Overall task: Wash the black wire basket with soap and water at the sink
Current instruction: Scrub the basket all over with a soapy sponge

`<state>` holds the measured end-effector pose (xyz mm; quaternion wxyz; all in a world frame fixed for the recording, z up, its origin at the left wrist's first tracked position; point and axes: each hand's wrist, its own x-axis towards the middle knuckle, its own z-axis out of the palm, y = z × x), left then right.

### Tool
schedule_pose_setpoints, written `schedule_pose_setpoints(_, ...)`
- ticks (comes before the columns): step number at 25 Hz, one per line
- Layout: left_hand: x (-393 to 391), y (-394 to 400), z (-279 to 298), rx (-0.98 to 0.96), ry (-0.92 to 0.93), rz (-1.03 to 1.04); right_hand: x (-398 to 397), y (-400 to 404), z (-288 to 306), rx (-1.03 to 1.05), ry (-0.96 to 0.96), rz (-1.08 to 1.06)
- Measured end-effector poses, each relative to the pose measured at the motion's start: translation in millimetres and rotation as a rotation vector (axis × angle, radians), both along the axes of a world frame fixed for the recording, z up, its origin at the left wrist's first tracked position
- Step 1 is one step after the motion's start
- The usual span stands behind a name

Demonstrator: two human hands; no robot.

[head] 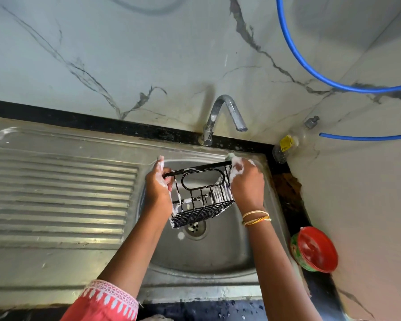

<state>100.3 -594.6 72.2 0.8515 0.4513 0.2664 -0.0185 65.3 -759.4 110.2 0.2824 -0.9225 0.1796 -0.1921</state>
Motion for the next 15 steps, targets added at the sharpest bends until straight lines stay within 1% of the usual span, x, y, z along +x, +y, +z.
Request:
schedule_pose_setpoints(2,-1,-3,9,-0.025,0.004,0.033,-4,9,7,-0.076,0.019,-0.082)
schedule_pose_setpoints(4,-5,-12,14,-0.04,0.017,0.015,-10,34,7,-0.229,0.025,-0.102)
schedule_pose_setpoints(5,-7,-15,15,-0.085,0.012,-0.008,-14,54,6,-0.296,0.011,-0.042)
schedule_pose_setpoints(6,-8,-18,14,-0.186,-0.015,-0.039,-20,74,4,-0.345,-0.013,0.045)
schedule_pose_setpoints(7,-12,-20,11,-0.329,-0.046,-0.059,-26,88,0,-0.374,-0.028,0.149)
schedule_pose_setpoints(8,-12,-22,8,-0.434,-0.043,-0.054,-29,94,0,-0.395,-0.042,0.253)
schedule_pose_setpoints(9,-11,-22,6,-0.457,-0.002,-0.039,-27,90,0,-0.412,-0.062,0.321)
schedule_pose_setpoints(10,-9,-21,4,-0.391,0.042,-0.005,-22,79,-1,-0.423,-0.085,0.333)
schedule_pose_setpoints(11,-8,-19,3,-0.295,0.067,0.023,-17,64,-2,-0.429,-0.089,0.29)
schedule_pose_setpoints(12,-7,-18,2,-0.227,0.065,0.035,-13,46,-2,-0.41,-0.064,0.192)
schedule_pose_setpoints(13,-8,-18,4,-0.199,0.054,0.022,-11,29,-2,-0.365,-0.025,0.075)
schedule_pose_setpoints(15,-9,-19,4,-0.128,0.004,-0.01,-8,5,-4,-0.212,0.104,-0.107)
